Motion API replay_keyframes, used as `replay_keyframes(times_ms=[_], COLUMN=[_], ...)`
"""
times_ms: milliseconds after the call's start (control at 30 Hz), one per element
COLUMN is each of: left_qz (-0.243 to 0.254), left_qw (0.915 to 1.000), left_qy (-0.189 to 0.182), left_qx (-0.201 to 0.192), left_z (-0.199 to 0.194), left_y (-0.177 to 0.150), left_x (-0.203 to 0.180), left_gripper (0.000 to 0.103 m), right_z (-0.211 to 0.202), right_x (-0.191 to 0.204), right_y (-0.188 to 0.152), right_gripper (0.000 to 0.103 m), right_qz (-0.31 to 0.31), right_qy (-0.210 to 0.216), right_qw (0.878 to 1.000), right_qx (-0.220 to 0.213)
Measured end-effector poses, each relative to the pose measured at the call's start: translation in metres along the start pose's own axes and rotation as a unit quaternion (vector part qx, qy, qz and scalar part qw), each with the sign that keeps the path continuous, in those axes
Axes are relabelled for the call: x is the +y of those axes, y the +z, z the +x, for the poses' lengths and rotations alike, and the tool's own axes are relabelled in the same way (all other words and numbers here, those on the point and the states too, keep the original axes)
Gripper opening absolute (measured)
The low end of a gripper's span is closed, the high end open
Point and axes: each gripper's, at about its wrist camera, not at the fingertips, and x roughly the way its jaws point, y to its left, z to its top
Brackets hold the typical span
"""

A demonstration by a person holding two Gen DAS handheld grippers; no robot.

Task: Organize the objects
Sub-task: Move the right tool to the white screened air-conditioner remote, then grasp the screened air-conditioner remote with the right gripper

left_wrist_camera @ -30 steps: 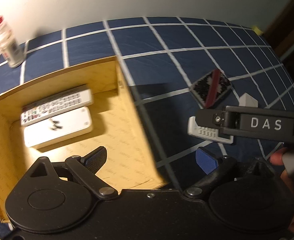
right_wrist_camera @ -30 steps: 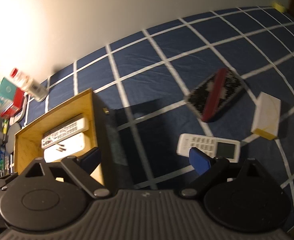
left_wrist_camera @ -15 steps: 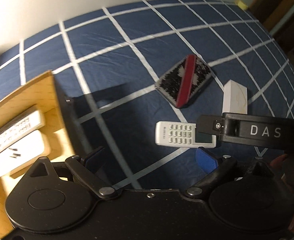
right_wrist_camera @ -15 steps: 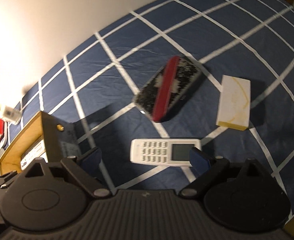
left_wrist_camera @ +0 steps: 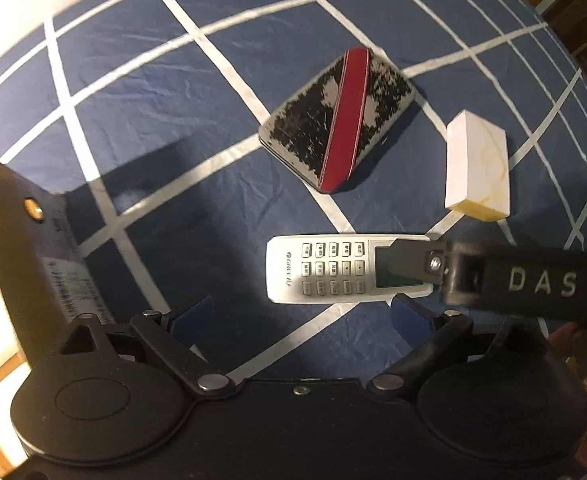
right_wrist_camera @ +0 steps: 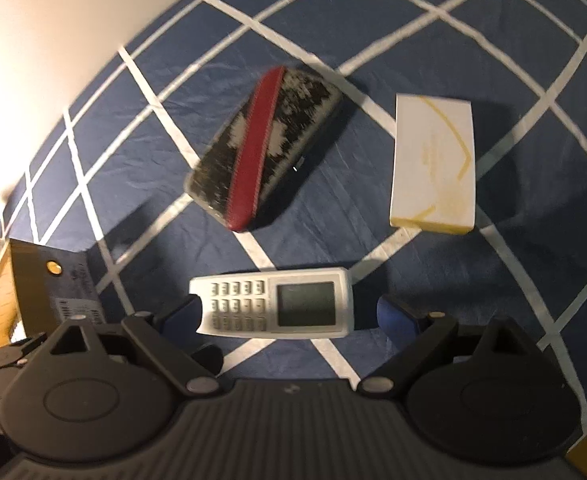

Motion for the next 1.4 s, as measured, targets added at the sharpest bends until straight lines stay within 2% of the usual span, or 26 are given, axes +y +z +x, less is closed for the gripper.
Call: replay_keyframes(times_ms=[367,833,1000,1033,1067,1400], left_qz=[0.006,0.001,0.006,0.005,0.004,-0.007], left_qw=[0.9992,0.9980,0.9981,0.9980,0.9978,0.9976], left_qy=[-0.013,-0.035,-0.037,-0.040,-0.044,-0.045], left_qx=[0.036,0.053,0.048,0.049,0.049,0.053], left_z=[0.039,0.060,0.060,0.059,0.059,0.057], left_y=[0.011,0.018,0.020,0.021,0.021,0.021], left_x=[0.001,0.005,0.003,0.003,0.003,0.002], left_gripper=[0.094,0.087,0.084,0.081,0.078,0.077], right_z=[0.039,0.058,0.061,0.061,0.061,0.058], right_x=[-0.008,-0.006,-0.005,-0.004,-0.005,-0.004], right_y=[0.005,0.013,0.016,0.016,0.016,0.015], right_gripper=[0.094,0.092,0.082,0.081,0.080,0.078], right_qz=[0.016,0.012,0.007,0.005,0.004,-0.005], right_qy=[-0.008,-0.007,-0.008,-0.009,-0.010,-0.014], right_qw=[0.999,0.998,0.998,0.998,0.998,0.998], right_qx=[0.045,0.063,0.067,0.067,0.067,0.063])
